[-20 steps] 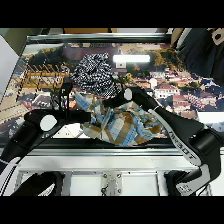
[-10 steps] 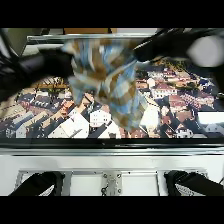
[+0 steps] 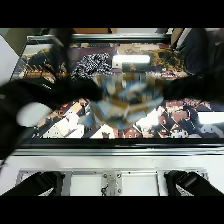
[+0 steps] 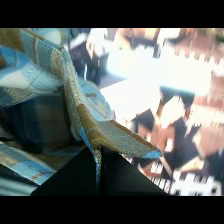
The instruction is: Fold the clothes and pants, and hang the long-sleeved shirts on hangers.
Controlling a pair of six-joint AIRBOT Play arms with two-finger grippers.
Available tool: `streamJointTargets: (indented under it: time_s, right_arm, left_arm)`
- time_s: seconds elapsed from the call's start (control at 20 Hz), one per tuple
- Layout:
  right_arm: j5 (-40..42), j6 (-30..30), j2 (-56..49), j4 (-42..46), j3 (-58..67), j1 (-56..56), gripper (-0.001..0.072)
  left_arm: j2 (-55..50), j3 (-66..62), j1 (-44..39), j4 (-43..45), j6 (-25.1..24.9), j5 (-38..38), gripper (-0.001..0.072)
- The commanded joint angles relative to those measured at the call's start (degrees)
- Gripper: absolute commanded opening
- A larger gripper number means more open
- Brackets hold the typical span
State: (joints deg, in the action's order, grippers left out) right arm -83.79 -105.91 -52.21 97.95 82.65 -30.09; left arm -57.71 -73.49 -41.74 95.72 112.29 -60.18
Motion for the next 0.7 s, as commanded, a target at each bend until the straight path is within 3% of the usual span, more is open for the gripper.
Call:
streamJointTargets:
  time_s: [0.0,0.3,0.35,0.4,0.45,0.65]
  right_arm:
    - [2.5,-9.3,5.1,0.2,-16.3,-5.3,0.0012]
    - [1.8,-13.6,5.4,0.2,-19.4,-10.3,0.0012]
    - [1.3,-13.6,5.4,0.2,-19.4,-10.3,0.0013]
    - [0.8,-13.5,5.4,0.1,-19.4,-10.3,0.0013]
    - [0.5,-13.5,5.4,-0.2,-19.4,-10.3,0.0014]
    - [0.4,-13.5,5.4,-0.5,-19.4,-10.3,0.0015]
  left_arm:
    - [-0.3,13.5,-5.1,0.0,6.1,-0.7,0.0013]
    - [-0.2,16.7,-10.6,0.0,7.7,-1.4,0.0015]
    - [0.0,16.6,-10.8,-1.3,7.7,-1.0,0.0221]
    - [0.6,16.6,-10.7,-2.6,7.7,-0.4,0.0558]
    - [1.8,16.3,-10.1,-4.0,7.6,0.5,0.0642]
    - [7.8,12.8,-1.4,-4.2,5.3,0.4,0.0642]
